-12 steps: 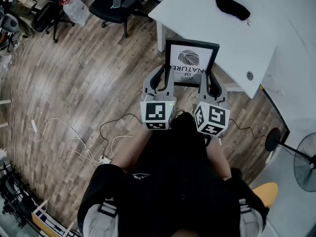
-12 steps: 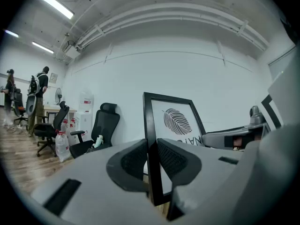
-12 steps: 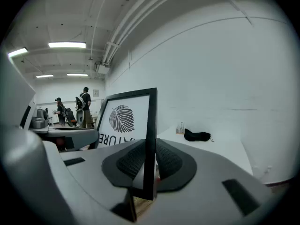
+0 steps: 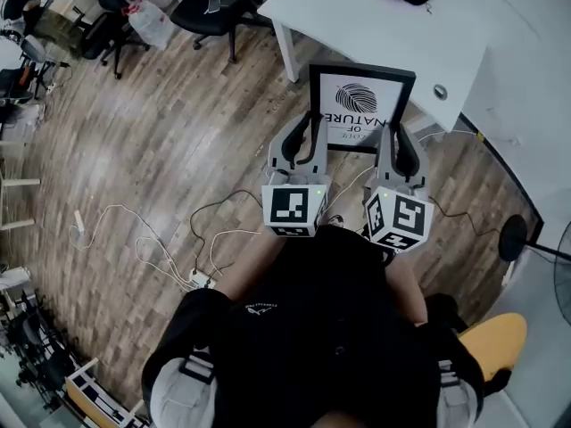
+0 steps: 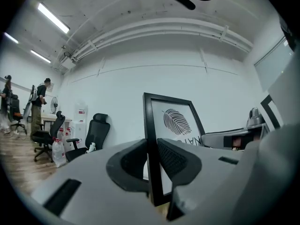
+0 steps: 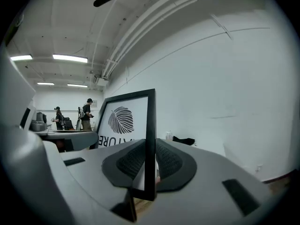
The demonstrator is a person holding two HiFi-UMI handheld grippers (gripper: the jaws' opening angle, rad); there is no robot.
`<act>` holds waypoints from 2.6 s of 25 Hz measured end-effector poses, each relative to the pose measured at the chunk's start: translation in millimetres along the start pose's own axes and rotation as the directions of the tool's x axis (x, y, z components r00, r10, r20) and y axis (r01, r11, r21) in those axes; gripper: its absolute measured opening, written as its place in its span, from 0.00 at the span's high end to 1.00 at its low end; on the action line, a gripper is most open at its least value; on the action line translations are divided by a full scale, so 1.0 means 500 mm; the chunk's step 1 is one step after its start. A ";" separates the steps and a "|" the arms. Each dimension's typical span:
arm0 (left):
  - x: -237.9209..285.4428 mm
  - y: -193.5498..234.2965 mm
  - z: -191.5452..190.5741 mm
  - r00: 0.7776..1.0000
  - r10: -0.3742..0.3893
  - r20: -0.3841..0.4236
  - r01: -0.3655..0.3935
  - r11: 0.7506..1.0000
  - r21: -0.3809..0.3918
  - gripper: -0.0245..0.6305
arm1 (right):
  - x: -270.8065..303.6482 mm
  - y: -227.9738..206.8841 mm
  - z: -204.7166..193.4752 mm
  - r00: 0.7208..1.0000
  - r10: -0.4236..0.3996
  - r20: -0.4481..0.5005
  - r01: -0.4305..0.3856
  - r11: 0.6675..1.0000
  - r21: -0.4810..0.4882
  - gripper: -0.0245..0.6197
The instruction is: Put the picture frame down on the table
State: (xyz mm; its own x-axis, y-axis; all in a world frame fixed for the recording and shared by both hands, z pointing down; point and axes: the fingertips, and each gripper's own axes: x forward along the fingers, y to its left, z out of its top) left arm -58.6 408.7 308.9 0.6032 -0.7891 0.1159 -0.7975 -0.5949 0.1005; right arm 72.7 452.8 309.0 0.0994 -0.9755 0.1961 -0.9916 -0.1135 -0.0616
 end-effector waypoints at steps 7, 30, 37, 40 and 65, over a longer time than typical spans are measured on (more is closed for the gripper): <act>-0.103 -0.177 -0.019 0.999 -0.045 0.018 0.044 0.998 0.050 0.85 | -0.183 -0.098 -0.033 0.999 -0.039 0.032 0.037 0.999 0.039 0.86; -0.119 -0.067 0.029 0.996 0.065 0.063 -0.066 0.998 0.017 0.85 | -0.122 0.006 0.018 0.995 0.079 0.058 -0.079 0.997 -0.010 0.86; -0.055 0.017 0.058 0.996 0.046 0.076 -0.047 0.999 0.010 0.85 | -0.031 0.051 0.035 0.996 0.054 0.068 -0.053 0.999 -0.010 0.86; -0.034 0.048 0.063 0.995 0.042 0.085 -0.043 0.999 0.008 0.85 | 0.004 0.068 0.036 0.996 0.051 0.074 -0.051 0.999 -0.007 0.86; 0.091 0.364 0.077 0.994 0.069 0.081 -0.071 0.997 0.020 0.85 | 0.275 0.266 0.058 0.997 0.057 0.046 -0.057 0.998 -0.007 0.86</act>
State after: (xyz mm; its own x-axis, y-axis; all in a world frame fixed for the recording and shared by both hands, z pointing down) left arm -176.7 258.8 294.4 0.5437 -0.8382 0.0417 -0.8384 -0.5403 0.0723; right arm -43.1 298.0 299.2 0.0463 -0.9880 0.1470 -0.9962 -0.0565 -0.0662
